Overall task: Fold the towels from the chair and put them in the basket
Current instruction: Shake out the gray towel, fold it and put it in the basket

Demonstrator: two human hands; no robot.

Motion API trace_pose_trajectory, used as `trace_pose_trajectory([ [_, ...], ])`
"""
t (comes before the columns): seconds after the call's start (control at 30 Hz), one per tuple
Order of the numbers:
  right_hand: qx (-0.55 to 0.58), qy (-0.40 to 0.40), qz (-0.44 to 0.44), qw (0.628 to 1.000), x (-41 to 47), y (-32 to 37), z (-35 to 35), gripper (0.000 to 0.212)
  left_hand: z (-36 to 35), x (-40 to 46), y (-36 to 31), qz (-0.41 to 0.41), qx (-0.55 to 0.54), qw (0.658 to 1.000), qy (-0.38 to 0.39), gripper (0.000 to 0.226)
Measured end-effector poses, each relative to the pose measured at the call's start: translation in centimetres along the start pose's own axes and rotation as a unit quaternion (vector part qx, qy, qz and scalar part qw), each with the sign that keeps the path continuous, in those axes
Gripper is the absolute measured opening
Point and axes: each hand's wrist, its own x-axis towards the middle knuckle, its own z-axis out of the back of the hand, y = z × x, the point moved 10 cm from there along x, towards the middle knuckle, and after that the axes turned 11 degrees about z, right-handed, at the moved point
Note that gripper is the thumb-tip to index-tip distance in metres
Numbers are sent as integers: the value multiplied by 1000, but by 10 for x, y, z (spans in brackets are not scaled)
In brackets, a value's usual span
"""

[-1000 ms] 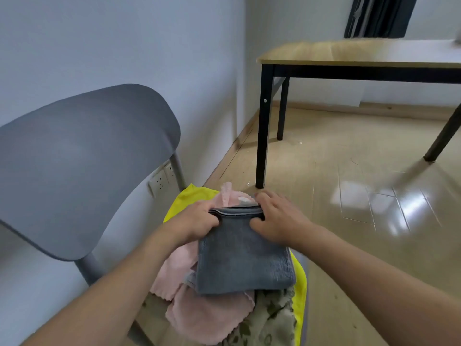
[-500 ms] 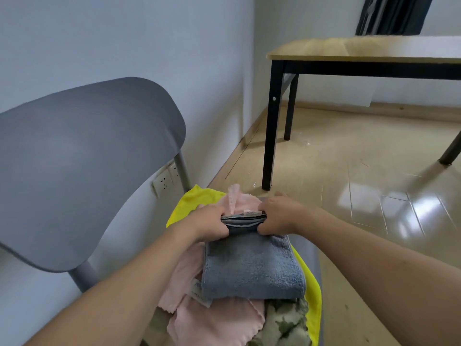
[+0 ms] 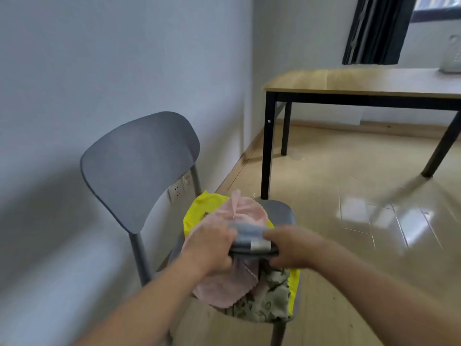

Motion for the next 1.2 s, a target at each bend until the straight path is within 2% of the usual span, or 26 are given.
trace_pose_trajectory([
  [0.07, 29, 42, -26, 998, -16, 4, -49, 22, -57, -25, -8, 54, -8, 992, 112, 34],
  [0.17, 88, 10, -89, 992, -28, -6, -61, 18, -71, -29, -7, 98, -40, 986, 128, 32],
  [0.3, 169, 18, -130, 977, -26, -19, -56, 23, -67, -16, 11, 118, -132, 960, 217, 13],
  [0.37, 187, 23, -143, 972, -21, -25, -54, 23, -70, -12, 23, 134, -172, 948, 232, 10],
  [0.5, 233, 26, -171, 957, -12, -40, -51, 31, -74, 4, 41, 173, -255, 932, 192, 8],
  [0.6, 251, 7, -200, 947, -2, -55, -49, 40, -98, 13, 57, 252, -317, 899, 163, 24],
  [0.7, 224, -42, -224, 948, 8, -67, -50, 38, -123, 18, 61, 319, -345, 871, 144, 39],
  [0.83, 228, -116, -287, 923, 12, -84, -63, 39, -131, 32, 65, 353, -293, 879, 132, 48],
  [1.03, 208, -133, -331, 911, 24, -100, -74, 48, -130, 47, 67, 366, -256, 885, 129, 49],
  [1.2, 189, -143, -338, 911, 24, -102, -74, 51, -132, 50, 69, 366, -273, 881, 123, 50],
])
